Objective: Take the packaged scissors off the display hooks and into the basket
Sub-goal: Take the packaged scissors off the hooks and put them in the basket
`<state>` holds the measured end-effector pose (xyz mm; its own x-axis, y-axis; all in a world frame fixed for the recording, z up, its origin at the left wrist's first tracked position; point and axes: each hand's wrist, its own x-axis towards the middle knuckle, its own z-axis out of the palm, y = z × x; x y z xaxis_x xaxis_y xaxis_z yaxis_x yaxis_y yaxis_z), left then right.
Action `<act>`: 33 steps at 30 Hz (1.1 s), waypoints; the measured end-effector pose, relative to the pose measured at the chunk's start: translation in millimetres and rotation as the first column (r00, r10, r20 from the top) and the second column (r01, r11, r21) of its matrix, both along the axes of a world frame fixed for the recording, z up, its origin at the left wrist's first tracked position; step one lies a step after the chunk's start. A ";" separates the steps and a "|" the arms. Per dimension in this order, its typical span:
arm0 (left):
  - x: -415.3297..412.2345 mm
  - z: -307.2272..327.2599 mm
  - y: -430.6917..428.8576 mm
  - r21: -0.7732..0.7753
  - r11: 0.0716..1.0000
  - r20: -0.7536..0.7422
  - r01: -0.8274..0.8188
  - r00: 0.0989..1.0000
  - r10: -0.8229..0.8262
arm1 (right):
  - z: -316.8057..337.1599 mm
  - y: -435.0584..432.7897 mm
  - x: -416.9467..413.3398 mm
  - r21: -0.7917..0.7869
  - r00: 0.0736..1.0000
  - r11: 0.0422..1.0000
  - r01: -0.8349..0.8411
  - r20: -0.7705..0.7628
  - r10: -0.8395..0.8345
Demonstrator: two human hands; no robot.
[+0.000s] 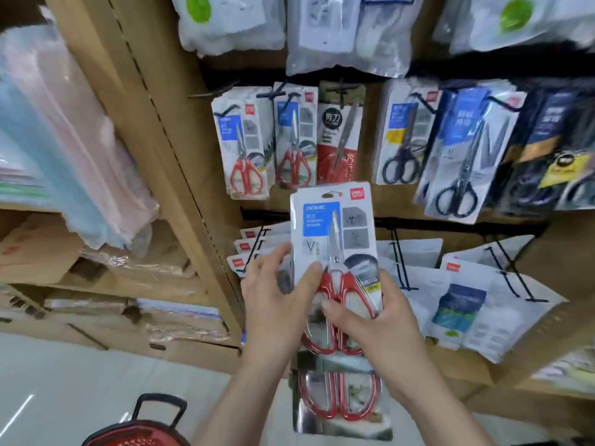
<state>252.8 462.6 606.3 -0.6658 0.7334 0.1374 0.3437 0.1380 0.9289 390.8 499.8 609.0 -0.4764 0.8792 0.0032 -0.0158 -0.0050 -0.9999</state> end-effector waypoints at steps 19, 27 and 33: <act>-69.7 3.3 78.0 0.105 0.987 0.515 -0.123 0.855 0.052 | -14.2 32.1 -56.3 -0.109 1.000 0.994 0.001 -0.024 -0.004; -115.1 21.7 74.2 0.209 0.978 0.402 -0.027 0.914 -0.061 | -39.1 51.1 -53.8 -0.205 0.974 0.953 0.224 0.006 -0.227; -131.2 33.0 68.7 0.269 0.959 0.245 0.086 0.957 -0.155 | -26.0 65.5 -40.0 -0.138 0.906 0.897 0.420 0.009 -0.422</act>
<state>121.6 531.3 639.3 -0.6118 0.7741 0.1624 0.0838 -0.1408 0.9865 350.7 565.3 583.0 -0.0627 0.9904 -0.1230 -0.0666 -0.1272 -0.9896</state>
